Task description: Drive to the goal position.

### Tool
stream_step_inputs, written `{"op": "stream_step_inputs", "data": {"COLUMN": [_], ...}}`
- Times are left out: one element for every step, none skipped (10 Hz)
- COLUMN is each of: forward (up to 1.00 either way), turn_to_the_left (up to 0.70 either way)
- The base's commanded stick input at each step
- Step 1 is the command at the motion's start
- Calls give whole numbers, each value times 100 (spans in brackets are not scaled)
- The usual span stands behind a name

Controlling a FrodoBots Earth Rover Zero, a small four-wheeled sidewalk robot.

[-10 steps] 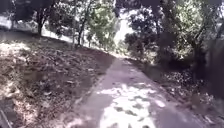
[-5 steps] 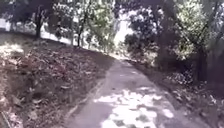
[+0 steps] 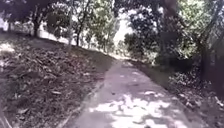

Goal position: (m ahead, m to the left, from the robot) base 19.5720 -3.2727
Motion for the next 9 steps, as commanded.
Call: {"op": "stream_step_inputs", "data": {"forward": [50,50,50,50,50,50,50,50,50], "turn_to_the_left": [0,0,0,0,0,0,0,0,0]}}
